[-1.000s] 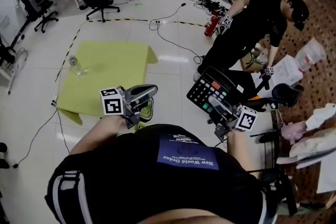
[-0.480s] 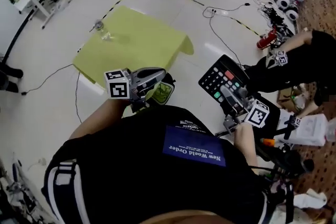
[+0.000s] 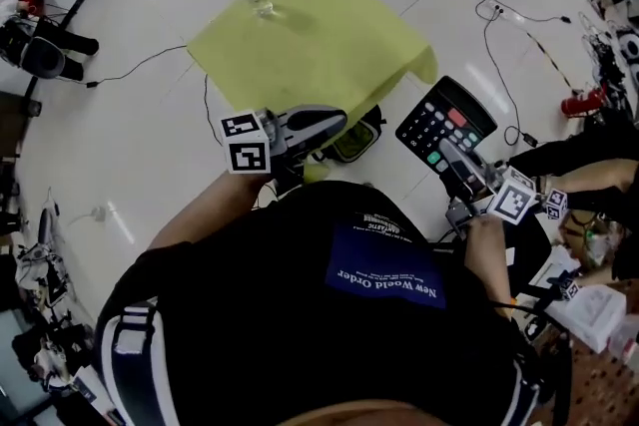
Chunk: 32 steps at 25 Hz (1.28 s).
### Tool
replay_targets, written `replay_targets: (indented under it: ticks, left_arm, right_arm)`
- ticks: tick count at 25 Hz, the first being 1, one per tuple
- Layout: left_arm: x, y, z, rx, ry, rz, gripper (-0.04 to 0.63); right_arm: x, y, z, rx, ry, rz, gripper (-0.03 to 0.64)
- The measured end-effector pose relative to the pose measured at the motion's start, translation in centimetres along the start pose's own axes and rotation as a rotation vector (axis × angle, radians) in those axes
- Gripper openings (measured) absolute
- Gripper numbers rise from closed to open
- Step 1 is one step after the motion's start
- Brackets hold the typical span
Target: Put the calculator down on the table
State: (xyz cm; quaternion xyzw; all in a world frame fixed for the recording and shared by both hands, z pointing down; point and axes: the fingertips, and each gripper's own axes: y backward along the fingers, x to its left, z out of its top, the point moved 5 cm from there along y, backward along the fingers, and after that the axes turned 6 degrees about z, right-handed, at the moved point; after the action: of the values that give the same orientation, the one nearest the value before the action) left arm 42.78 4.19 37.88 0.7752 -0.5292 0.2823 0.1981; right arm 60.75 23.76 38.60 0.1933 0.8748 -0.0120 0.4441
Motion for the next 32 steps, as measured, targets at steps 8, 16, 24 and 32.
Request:
replay_targets:
  ticks: [8, 16, 24, 32]
  left_arm:
    - [3.6, 2.6, 0.7, -0.104, 0.034, -0.034, 0.006]
    - [14.1, 23.7, 6.0, -0.329, -0.042, 0.308, 0.006]
    - [19.7, 43.6, -3.0, -0.487, 0.155, 0.618, 0.006]
    - [22.0, 47.0, -7.8, -0.544, 0.296, 0.662, 0.006]
  right_arm:
    - [-5.5, -15.8, -0.8, 0.203, -0.031, 0.014, 0.060]
    - [-12.5, -35.5, -1.8, 0.440, -0.042, 0.063, 0.060]
    - [-24.6, -62.9, -18.5, 0.781, -0.132, 0.096, 0.060]
    - [-31.0, -73.0, -24.1, 0.866, -0.148, -0.011, 0.061]
